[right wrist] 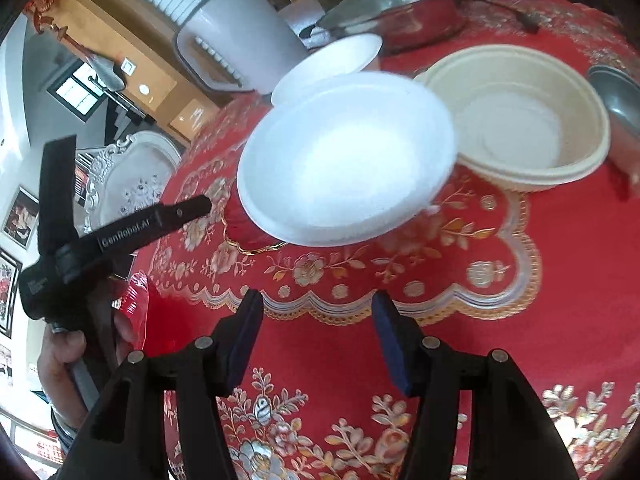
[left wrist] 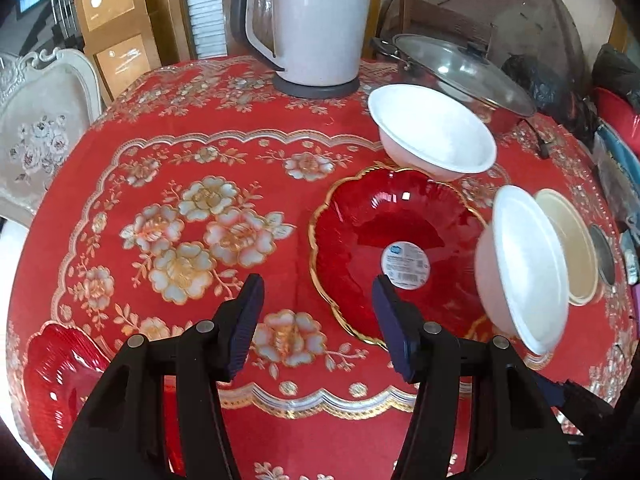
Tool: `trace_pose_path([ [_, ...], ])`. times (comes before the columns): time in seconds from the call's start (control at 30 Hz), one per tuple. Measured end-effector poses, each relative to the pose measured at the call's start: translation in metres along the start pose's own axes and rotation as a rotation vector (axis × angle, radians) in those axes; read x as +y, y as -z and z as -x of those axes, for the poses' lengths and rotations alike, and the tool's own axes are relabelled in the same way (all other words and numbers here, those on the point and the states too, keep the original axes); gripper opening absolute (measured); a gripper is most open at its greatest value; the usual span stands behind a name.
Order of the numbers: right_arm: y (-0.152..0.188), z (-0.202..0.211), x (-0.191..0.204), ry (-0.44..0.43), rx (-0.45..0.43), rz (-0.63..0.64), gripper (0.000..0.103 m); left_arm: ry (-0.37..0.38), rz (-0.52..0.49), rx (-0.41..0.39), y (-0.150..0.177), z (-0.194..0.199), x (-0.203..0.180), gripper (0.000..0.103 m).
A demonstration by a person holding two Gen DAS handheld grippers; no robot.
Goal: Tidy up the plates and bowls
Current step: 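Reach the right gripper to the large white plate and grasp its rim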
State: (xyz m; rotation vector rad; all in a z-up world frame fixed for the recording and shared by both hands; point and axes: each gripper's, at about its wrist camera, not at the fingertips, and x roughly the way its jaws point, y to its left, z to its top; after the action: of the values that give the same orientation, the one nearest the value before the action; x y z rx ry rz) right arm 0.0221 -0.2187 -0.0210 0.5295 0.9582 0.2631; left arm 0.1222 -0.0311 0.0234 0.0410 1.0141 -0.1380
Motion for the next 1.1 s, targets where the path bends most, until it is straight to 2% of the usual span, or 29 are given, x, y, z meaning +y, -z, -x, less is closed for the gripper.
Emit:
trace_pose_path([
  [0.27, -0.004, -0.022, 0.008, 0.002, 0.035, 0.003, 0.057, -0.035, -0.014, 0.0, -0.002, -0.01, 0.002, 0.056],
  [0.9, -0.025, -0.03, -0.003, 0.071, 0.016, -0.045, 0.057, -0.06, 0.003, -0.005, -0.007, -0.021, 0.004, 0.056],
  [1.1, -0.021, -0.027, -0.003, 0.054, 0.023, -0.049, 0.057, -0.06, 0.003, -0.003, -0.007, -0.021, 0.005, 0.056],
])
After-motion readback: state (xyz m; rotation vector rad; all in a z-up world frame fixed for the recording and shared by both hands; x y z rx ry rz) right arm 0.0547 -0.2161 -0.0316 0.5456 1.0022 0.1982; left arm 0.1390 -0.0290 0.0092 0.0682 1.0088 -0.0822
